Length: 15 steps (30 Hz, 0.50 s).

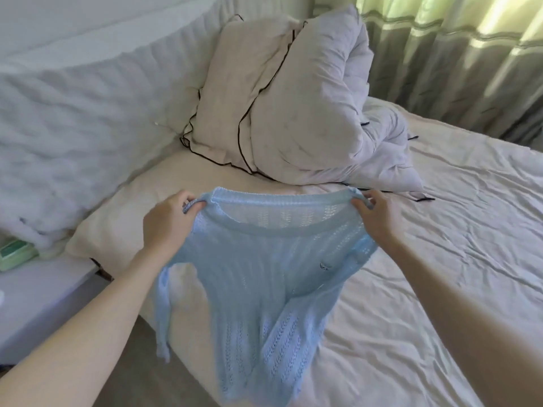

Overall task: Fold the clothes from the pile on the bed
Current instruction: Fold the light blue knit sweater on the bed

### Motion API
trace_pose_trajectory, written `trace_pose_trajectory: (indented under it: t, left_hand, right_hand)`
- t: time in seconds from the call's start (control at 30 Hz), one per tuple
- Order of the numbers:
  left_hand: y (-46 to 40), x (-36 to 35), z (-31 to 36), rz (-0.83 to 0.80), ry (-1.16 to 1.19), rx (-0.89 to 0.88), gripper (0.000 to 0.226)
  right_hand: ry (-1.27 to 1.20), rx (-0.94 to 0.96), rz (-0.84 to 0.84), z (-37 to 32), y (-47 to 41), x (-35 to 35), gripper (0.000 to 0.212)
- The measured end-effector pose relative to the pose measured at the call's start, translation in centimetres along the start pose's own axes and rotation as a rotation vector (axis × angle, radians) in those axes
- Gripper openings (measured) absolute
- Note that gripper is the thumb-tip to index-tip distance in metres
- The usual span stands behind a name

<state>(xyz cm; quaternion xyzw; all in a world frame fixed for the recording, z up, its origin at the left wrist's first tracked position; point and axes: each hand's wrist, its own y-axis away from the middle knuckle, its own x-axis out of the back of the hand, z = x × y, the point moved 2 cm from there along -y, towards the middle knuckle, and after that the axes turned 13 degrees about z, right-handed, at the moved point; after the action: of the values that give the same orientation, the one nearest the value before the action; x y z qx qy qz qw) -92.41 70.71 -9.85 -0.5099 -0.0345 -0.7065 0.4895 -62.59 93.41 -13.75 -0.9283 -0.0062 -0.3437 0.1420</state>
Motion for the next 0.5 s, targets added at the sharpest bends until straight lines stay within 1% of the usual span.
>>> trace_pose_trajectory:
  t: [0.17,0.23,0.3,0.4,0.47,0.5]
  left_hand:
    - [-4.3,-10.2,-3.7,-0.089,-0.066,-0.013,0.026]
    - [-6.2,-13.9,-4.3,-0.079,-0.078,-0.015,0.028]
    - [-7.9,-17.4,-4.6,-0.049,-0.097,-0.009,0.031]
    - [-9.5,-22.4,-5.3,-0.045,-0.097,-0.010,0.035]
    - [-9.2,-25.0,-6.2,-0.098,-0.134,-0.050,0.044]
    - [-8.4,-26.1,-6.8,-0.134,-0.161,-0.059,0.048]
  right_hand:
    - [0.013,-0.129,-0.093,4.1,-4.2,-9.7,0.021]
    - [-0.006,-0.201,-0.110,5.4,-6.0,-12.6,0.021]
    - [-0.034,-0.256,-0.074,6.5,-8.2,-15.6,0.023]
    - [-0.097,-0.386,-0.025,8.2,-11.1,-19.6,0.029]
    - [-0.151,-0.485,-0.066,9.8,-11.6,-21.9,0.036]
    - [-0.126,-0.499,-0.101,10.6,-11.1,-22.8,0.041]
